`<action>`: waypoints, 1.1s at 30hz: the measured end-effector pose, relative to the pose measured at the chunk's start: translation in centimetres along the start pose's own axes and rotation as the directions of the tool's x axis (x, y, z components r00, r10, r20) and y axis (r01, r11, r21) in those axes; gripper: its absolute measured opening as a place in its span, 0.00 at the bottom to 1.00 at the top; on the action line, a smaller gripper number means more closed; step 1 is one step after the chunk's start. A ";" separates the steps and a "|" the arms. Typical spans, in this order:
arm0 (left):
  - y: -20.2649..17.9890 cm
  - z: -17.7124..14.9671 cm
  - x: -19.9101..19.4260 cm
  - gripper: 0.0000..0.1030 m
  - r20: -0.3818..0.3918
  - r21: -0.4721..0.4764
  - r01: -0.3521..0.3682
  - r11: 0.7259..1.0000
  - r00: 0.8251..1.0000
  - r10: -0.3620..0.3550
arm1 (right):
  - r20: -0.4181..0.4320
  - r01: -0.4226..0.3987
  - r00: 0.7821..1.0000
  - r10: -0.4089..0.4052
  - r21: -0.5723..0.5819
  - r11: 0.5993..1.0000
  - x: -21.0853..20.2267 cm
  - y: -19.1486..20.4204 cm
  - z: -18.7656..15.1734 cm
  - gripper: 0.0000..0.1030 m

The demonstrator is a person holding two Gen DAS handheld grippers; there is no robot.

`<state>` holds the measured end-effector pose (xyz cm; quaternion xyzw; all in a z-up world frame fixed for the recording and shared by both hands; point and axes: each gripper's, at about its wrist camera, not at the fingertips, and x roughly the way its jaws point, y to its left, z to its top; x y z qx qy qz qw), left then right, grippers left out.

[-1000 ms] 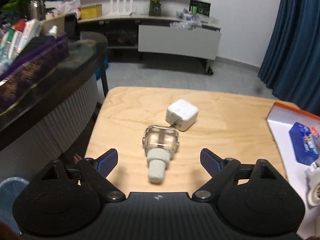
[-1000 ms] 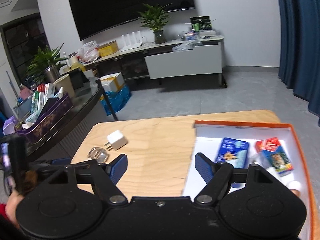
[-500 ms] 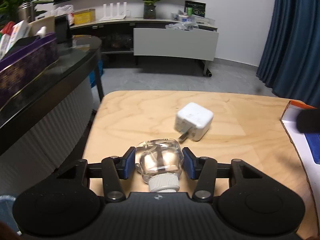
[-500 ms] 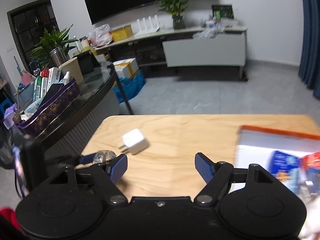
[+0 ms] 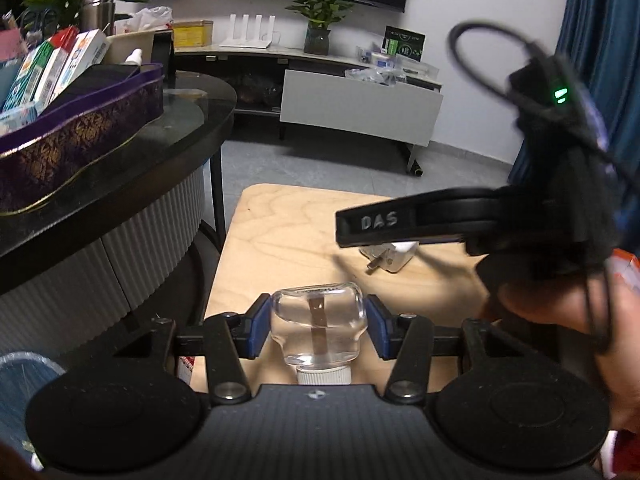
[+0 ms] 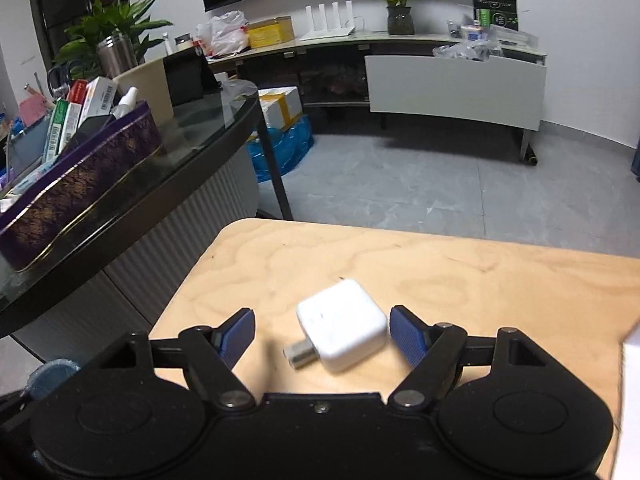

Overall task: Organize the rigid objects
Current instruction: 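Grasp the clear glass bottle with the left tool while the right tool grasps the white cube charger, then carry the glass bottle with the left tool while the right tool carries the cube charger over the lid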

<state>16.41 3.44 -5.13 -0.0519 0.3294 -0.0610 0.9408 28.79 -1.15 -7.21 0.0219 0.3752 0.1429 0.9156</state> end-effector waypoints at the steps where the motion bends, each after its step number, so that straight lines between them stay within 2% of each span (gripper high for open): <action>1: 0.0 0.0 0.1 0.49 0.001 -0.003 -0.001 1.000 1.000 0.001 | -0.018 0.014 1.000 -0.014 -0.009 1.000 0.6 0.1 0.0 0.84; 2: 0.1 0.0 0.2 0.49 0.002 -0.007 0.002 1.000 1.000 -0.002 | -0.023 0.021 1.000 -0.022 -0.017 1.000 0.9 0.2 -0.1 0.83; 3: 0.2 0.0 0.2 0.49 0.002 -0.013 0.003 1.000 1.000 -0.003 | -0.009 0.036 0.999 -0.036 -0.030 0.999 0.9 0.4 -0.3 0.69; 4: 0.2 0.0 0.2 0.49 0.002 -0.014 0.002 1.000 1.000 -0.002 | -0.002 0.049 0.999 -0.049 -0.039 0.998 0.8 0.4 -0.4 0.62; 11: -0.2 -0.2 -0.5 0.49 0.008 -0.008 0.012 1.000 1.000 -0.012 | 0.020 0.053 0.998 -0.053 0.002 0.999 -2.5 -0.8 -1.1 0.62; 17: -2.3 -0.7 -3.8 0.49 0.054 0.025 0.032 0.999 0.998 -0.033 | 0.099 0.067 0.993 -0.072 0.054 0.996 -11.3 -2.8 -1.7 0.62; 21: -4.8 -0.7 -6.5 0.49 0.075 0.054 0.082 0.995 0.994 -0.086 | 0.162 0.108 0.980 -0.118 0.067 0.992 -18.6 -4.9 -3.3 0.62; 27: -10.8 -0.4 -11.0 0.49 0.117 0.116 0.192 0.975 0.972 -0.205 | 0.258 0.209 0.937 -0.236 0.128 0.970 -29.5 -9.8 -7.0 0.62; 30: -14.3 -1.1 -12.7 0.49 0.127 0.145 0.255 0.956 0.954 -0.273 | 0.287 0.290 0.901 -0.325 0.159 0.944 -33.5 -12.0 -9.5 0.62; 33: -17.8 -1.8 -13.6 0.49 0.111 0.170 0.312 0.935 0.936 -0.333 | 0.305 0.294 0.886 -0.350 0.213 0.932 -36.6 -14.2 -11.5 0.62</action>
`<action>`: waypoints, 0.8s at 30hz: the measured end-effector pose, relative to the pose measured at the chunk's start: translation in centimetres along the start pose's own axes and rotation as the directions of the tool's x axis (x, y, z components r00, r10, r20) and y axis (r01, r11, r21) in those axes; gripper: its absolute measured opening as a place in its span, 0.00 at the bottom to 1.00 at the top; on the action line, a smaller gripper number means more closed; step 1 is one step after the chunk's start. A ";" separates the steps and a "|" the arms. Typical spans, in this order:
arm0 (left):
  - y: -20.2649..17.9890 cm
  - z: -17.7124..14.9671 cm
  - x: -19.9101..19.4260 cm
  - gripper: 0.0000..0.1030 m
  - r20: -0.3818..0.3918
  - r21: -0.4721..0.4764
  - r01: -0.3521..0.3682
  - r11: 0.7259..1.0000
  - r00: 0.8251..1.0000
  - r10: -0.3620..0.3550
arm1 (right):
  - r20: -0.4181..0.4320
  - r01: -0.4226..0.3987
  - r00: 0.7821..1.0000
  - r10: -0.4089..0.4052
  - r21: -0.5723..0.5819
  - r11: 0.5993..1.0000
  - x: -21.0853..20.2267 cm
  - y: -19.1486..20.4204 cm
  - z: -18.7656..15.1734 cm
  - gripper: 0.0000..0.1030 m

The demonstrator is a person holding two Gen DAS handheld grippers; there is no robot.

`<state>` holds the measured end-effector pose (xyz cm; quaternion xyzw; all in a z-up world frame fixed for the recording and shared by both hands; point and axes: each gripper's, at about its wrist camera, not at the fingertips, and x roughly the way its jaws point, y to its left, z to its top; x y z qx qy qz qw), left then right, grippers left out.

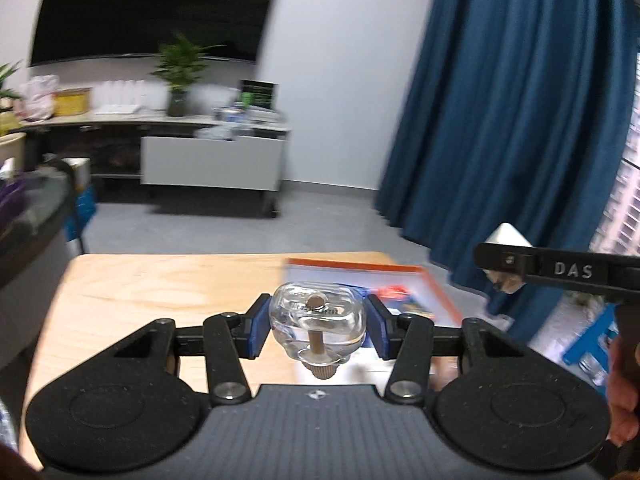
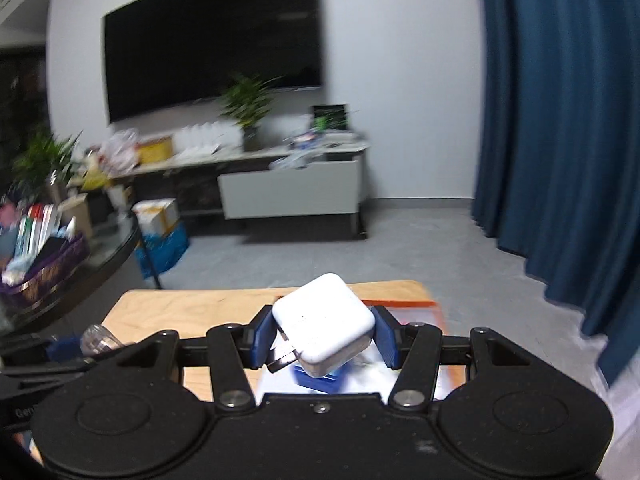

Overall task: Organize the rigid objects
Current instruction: 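Carry the glass bottle with the left tool while the right tool carries the cube charger over the lid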

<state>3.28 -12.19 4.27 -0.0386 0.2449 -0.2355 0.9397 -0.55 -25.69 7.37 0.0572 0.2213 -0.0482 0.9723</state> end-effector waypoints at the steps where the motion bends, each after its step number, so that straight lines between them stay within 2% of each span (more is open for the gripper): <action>1: -1.1 -0.1 0.1 0.49 0.001 0.012 0.012 1.000 1.000 -0.012 | 0.007 0.012 1.000 -0.012 0.000 1.000 -0.6 -0.8 -0.2 0.62; 4: -3.3 -0.5 0.3 0.49 0.001 0.029 0.034 0.999 0.999 -0.034 | 0.026 0.042 0.999 -0.042 0.008 0.999 -2.0 -2.8 -0.8 0.62; 11: -5.7 -2.3 1.2 0.49 -0.017 0.079 0.024 0.997 1.000 -0.023 | 0.029 0.003 1.000 -0.004 0.051 0.999 -2.8 -5.2 -2.4 0.62; 24: -6.7 -3.0 2.1 0.49 -0.062 0.088 -0.026 0.996 0.998 0.031 | -0.008 -0.025 1.000 0.025 0.069 0.997 -1.3 -6.5 -4.0 0.62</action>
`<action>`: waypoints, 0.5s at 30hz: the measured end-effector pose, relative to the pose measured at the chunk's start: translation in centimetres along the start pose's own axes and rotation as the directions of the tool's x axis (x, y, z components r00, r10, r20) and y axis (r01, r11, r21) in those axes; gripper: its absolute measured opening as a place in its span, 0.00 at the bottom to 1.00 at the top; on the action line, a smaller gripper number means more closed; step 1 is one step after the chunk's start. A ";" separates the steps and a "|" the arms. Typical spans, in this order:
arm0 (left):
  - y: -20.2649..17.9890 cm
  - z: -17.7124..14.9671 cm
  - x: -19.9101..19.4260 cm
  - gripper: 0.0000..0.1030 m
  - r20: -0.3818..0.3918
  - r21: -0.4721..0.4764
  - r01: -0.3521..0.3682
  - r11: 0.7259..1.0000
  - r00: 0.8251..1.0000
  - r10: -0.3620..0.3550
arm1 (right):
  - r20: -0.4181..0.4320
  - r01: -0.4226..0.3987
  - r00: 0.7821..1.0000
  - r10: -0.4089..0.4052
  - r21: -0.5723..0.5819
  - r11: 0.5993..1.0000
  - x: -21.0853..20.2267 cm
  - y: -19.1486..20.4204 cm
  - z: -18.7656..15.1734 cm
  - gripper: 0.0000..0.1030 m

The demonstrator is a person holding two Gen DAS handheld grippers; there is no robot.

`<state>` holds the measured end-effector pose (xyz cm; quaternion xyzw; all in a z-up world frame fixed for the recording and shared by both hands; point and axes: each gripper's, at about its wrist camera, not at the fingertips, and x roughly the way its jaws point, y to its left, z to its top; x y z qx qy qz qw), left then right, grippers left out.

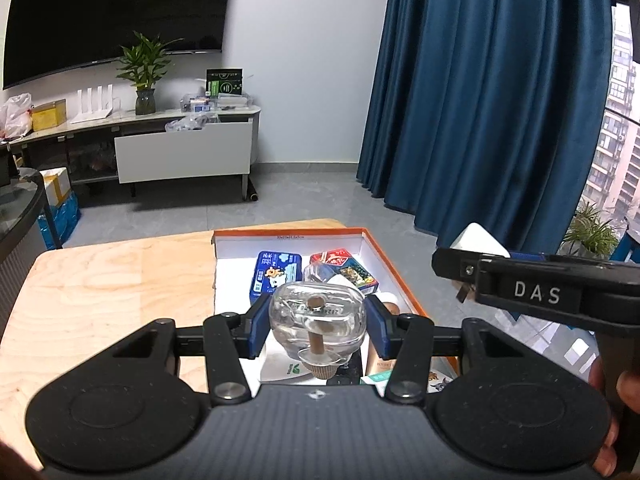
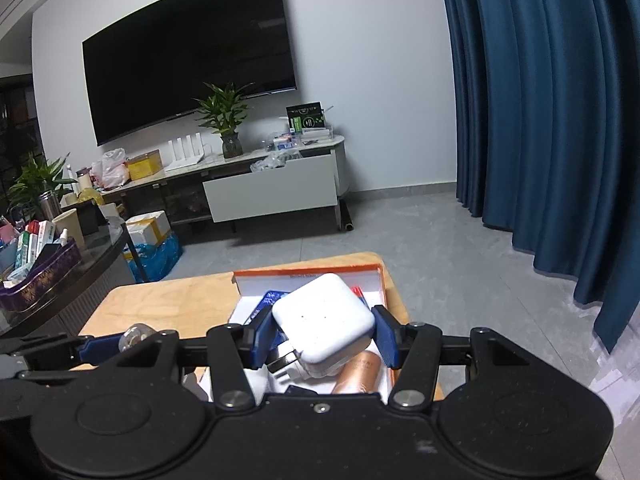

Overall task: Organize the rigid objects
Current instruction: 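Carry the glass bottle with the left tool while the right tool carries the cube charger over the lid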

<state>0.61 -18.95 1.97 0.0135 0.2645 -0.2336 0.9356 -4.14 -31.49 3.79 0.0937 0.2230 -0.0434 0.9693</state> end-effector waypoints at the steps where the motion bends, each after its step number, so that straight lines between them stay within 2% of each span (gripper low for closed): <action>1: 0.0 -0.1 0.1 0.49 -0.004 0.000 -0.003 1.000 1.000 0.003 | -0.002 0.002 1.000 -0.002 0.001 1.000 0.1 0.0 0.0 0.62; 8: -0.1 -0.4 0.3 0.49 -0.030 -0.010 -0.053 0.999 0.998 0.052 | -0.005 0.013 1.000 -0.014 -0.016 1.000 0.5 0.1 -0.3 0.62; 15: -0.3 -0.8 -0.2 0.49 -0.043 -0.033 -0.069 0.997 0.997 0.067 | -0.014 0.016 1.000 -0.016 -0.029 0.999 0.7 0.3 -0.6 0.62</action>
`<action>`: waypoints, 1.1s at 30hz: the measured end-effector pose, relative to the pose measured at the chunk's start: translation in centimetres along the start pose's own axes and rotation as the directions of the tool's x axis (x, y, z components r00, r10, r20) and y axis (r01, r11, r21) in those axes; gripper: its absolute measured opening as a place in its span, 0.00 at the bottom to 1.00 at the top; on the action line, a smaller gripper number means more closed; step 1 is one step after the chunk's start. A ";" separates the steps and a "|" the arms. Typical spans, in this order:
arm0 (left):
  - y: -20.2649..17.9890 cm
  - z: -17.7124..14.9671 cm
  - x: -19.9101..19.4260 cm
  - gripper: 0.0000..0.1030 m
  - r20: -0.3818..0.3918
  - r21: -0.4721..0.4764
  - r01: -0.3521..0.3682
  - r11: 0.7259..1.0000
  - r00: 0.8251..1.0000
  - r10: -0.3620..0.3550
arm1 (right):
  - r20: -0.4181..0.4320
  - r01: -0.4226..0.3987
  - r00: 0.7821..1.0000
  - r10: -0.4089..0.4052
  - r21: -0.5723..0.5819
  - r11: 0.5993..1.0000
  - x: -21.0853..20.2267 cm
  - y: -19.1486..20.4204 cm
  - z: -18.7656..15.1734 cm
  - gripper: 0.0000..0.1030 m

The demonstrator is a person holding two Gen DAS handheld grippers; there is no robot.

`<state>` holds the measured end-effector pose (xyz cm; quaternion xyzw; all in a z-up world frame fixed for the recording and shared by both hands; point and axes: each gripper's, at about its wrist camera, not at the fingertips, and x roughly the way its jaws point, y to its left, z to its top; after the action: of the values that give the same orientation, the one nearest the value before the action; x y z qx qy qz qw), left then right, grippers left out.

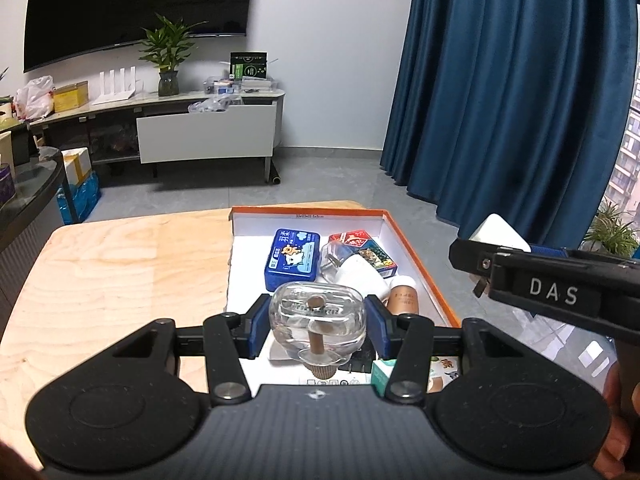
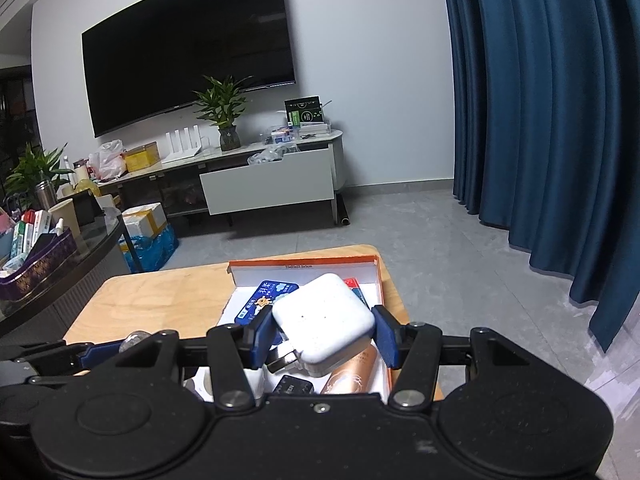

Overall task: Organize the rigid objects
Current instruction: 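Carry the glass bottle with the left tool while the right tool carries the cube charger over the lid, then release the glass bottle with the left tool while the right tool releases the cube charger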

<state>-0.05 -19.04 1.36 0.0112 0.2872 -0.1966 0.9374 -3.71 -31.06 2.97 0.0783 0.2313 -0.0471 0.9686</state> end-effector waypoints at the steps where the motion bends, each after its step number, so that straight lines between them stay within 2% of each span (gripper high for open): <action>1: -0.1 -0.1 -0.1 0.49 0.001 0.000 -0.002 1.000 1.000 0.002 | 0.000 -0.003 1.000 0.003 0.002 1.000 0.0 0.0 0.0 0.62; 33: -0.4 -1.1 0.7 0.49 -0.029 -0.011 -0.001 1.000 1.000 0.000 | -0.058 -0.010 0.998 0.010 0.008 1.000 2.1 -0.7 -0.3 0.62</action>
<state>-0.23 -19.51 0.11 0.0090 0.3017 -0.1947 0.9333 -2.10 -31.77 1.69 0.0846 0.2586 -0.0410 0.9614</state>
